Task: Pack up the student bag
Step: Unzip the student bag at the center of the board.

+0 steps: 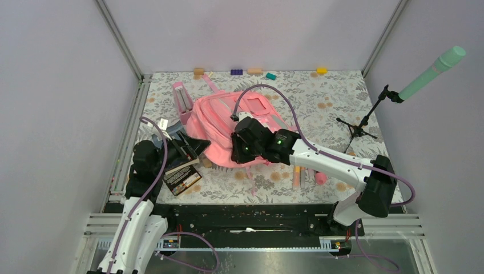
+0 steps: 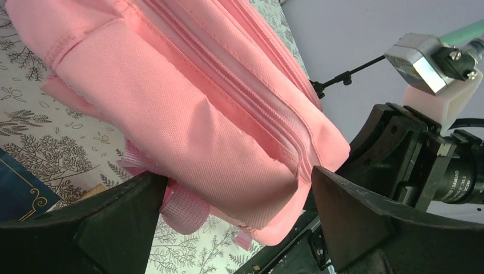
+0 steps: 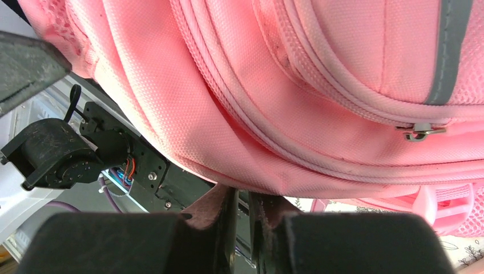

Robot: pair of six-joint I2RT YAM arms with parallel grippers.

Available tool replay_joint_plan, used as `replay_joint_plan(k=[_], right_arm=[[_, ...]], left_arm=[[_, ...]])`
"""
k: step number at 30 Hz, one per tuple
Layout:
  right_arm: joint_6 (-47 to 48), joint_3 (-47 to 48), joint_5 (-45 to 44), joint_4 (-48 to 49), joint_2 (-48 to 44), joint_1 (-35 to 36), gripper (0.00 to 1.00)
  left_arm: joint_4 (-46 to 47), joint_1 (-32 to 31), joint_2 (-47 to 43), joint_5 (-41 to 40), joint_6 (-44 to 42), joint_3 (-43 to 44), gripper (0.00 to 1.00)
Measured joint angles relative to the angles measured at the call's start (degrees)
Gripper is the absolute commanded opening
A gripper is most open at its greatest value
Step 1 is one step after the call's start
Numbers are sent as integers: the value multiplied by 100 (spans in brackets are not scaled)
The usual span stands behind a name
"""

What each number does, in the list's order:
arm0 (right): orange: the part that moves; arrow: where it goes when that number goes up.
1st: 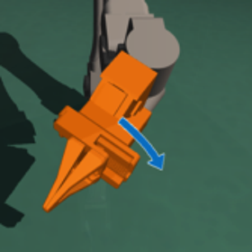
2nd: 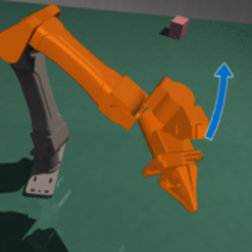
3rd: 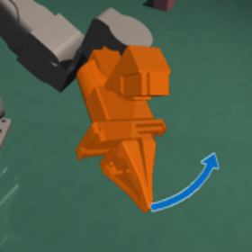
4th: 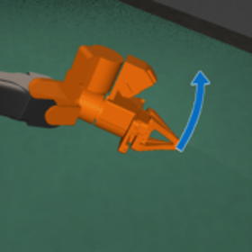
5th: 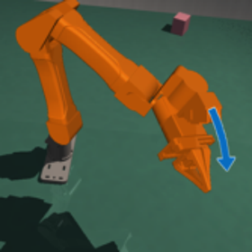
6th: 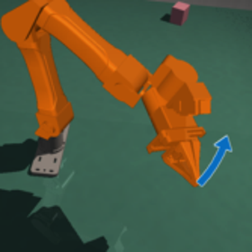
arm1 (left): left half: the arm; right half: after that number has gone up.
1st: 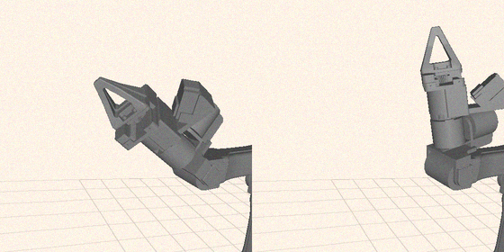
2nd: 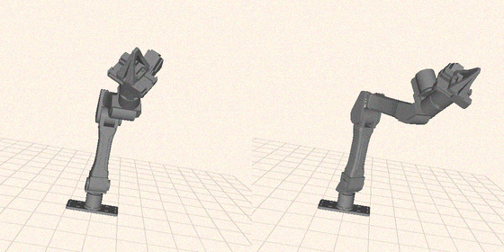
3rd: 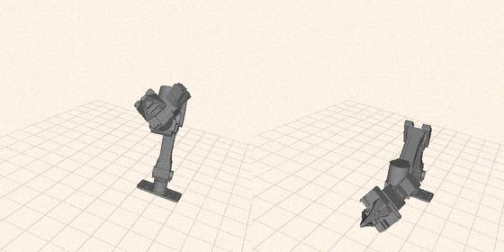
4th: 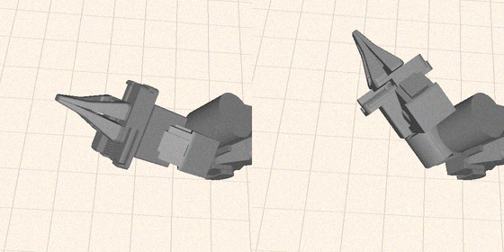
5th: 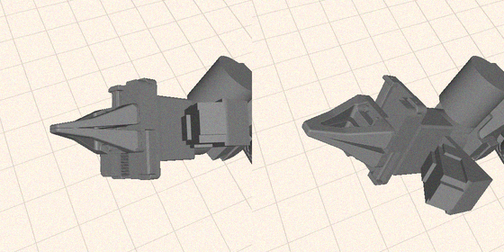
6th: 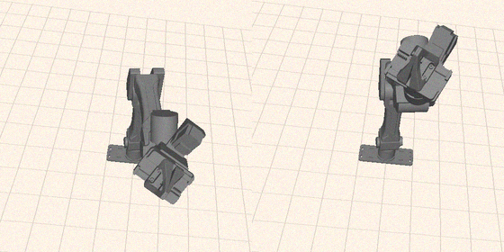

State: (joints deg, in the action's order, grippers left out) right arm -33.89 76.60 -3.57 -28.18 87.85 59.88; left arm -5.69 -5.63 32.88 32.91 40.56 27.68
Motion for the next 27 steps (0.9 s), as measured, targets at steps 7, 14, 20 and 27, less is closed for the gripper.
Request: replay_joint_plan(k=[7,14,20,27], right_arm=[[-2,-81,13,52,-15,-15,0],[59,-111,17,57,-35,-28,0],[323,-22,175,-101,-37,-46,0],[601,570,682,-949,-37,-83,0]], left_arm=[[33,0,-396,-26,-7,-271,68],[315,0,-358,-11,-52,-407,22],[632,-2,-214,155,-24,-437,0],[623,-4,-155,389,-245,-286,0]])
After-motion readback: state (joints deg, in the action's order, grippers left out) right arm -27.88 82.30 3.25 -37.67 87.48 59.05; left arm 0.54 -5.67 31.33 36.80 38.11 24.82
